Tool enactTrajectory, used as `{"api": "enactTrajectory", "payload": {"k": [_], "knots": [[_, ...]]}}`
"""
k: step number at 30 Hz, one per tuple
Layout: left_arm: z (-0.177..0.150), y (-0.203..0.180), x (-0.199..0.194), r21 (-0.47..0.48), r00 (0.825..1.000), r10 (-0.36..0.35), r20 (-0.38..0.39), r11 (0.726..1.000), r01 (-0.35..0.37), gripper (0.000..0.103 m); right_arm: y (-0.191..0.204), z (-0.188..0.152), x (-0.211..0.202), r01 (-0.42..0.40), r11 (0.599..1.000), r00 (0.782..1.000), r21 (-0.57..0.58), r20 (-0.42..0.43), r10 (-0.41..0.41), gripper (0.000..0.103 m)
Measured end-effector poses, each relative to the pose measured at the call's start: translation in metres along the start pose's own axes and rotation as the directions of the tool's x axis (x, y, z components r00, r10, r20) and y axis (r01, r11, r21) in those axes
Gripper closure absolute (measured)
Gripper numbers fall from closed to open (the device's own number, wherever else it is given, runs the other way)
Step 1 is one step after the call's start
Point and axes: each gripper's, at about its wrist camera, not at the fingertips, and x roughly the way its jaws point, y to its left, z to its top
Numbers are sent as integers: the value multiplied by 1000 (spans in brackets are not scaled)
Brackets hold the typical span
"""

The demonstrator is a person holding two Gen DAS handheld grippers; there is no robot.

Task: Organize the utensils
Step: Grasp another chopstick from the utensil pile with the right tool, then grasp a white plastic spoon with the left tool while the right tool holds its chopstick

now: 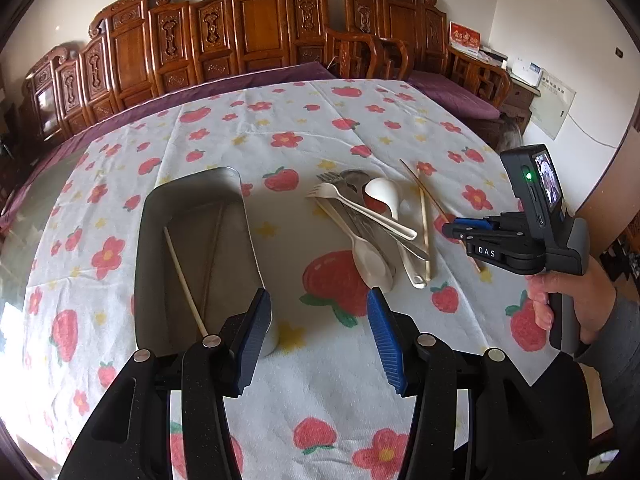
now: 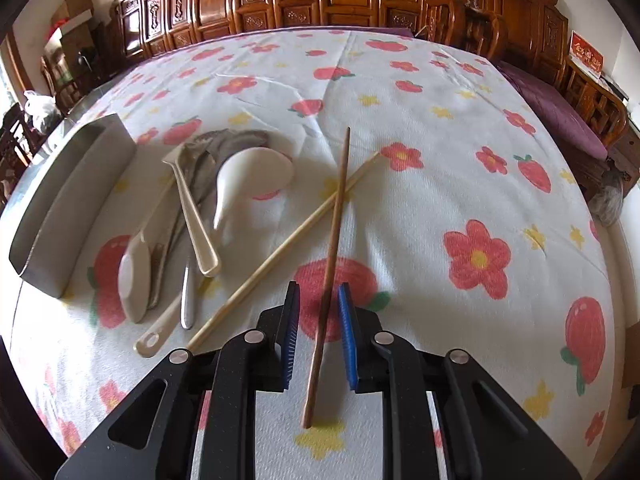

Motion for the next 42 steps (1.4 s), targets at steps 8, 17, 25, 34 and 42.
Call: {"api": "enactTrajectory", "payload": {"k": [8,17,25,34,42], "knots": [[2,-6,16,5,1000,-9,-22,1000,9,55,1,0,2,8,1000,1000,-21,5,-8,82],[7,-15,41,19,999,-17,-37,1000,17,48,-10,-11,-6,-8,1000,1000,6,-11,8,97],[16,-28,71,10,998,-34,-50,999,35,48,-26,-32,-27,-9,999,1000,41,-7,9,97],[33,-27,107,-51,994,-52,-96,998,48,52,-34,-35,-30,-34,998,999,58,3,33,97],[31,-24,133,-122,979,-121,-165,987,102,64,-31,-32,-31,-38,998,999,52,6,38,97]]}}
